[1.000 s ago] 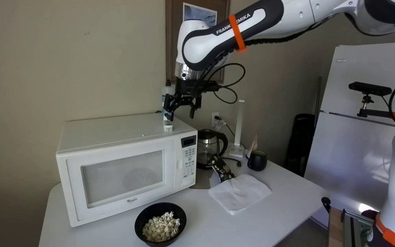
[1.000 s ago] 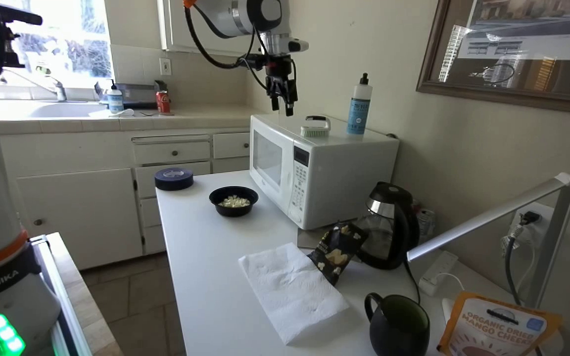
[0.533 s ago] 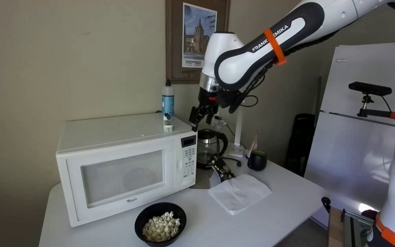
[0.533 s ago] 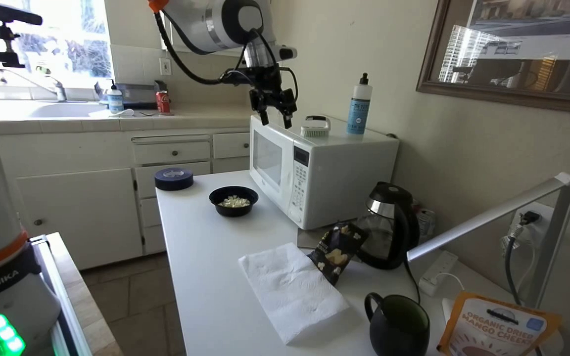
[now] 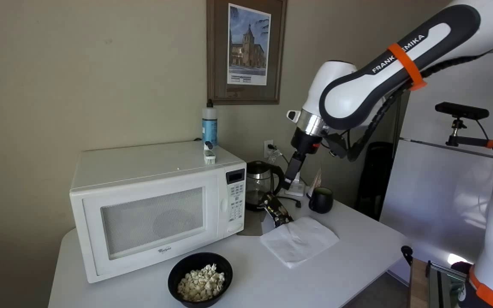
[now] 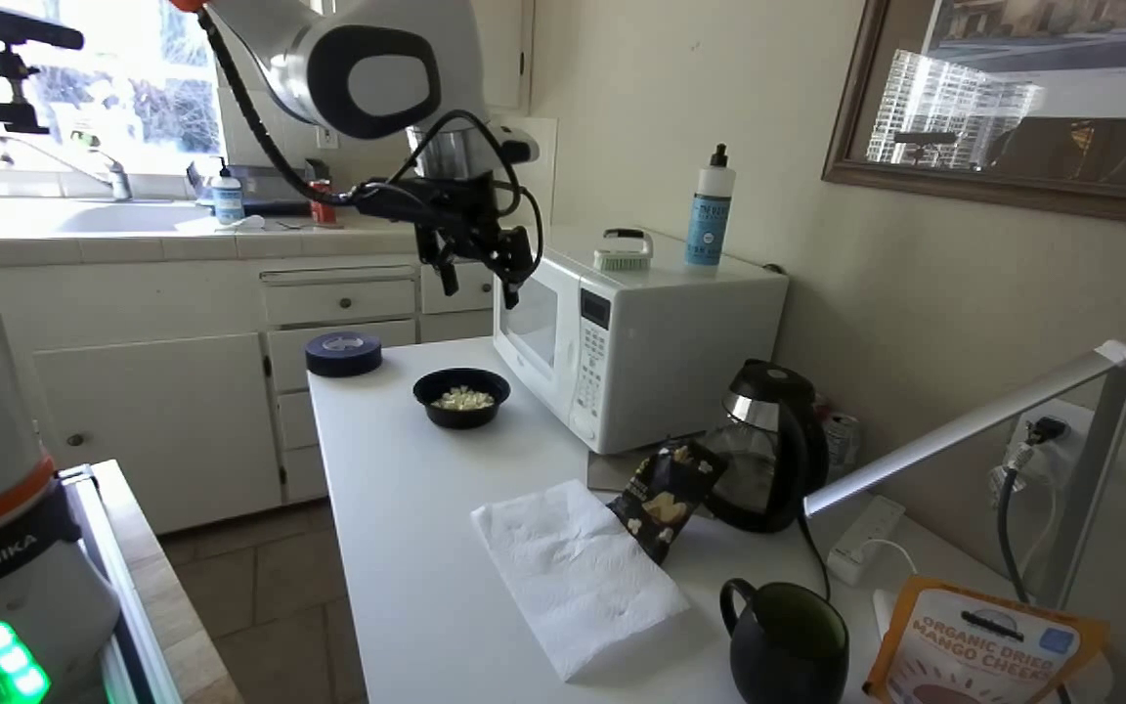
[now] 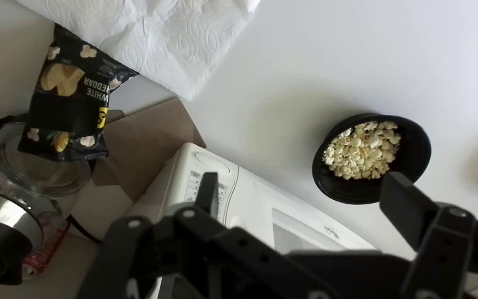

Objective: Put the white brush on top of the microwave

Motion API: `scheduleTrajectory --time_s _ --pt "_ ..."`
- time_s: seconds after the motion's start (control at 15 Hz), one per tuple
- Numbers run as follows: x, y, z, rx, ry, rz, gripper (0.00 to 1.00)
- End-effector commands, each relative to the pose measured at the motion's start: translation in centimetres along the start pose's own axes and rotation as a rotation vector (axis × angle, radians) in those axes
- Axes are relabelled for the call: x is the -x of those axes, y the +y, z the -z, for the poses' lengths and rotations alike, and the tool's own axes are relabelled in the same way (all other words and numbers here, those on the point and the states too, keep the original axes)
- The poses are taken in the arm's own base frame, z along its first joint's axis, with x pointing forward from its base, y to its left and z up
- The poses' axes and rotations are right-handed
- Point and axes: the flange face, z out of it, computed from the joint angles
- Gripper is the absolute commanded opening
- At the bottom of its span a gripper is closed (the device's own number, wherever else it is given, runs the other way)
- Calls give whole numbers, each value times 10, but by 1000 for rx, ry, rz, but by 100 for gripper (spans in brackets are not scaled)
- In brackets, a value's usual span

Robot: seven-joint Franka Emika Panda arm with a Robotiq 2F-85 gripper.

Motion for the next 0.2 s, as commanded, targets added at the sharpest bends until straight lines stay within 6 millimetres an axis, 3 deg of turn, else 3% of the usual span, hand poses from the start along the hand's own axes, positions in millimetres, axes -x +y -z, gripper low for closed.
scheduleTrajectory --time_s 0.0,0.13 --pt "10 0 3 0 13 9 100" --pt "18 -3 8 0 27 15 100"
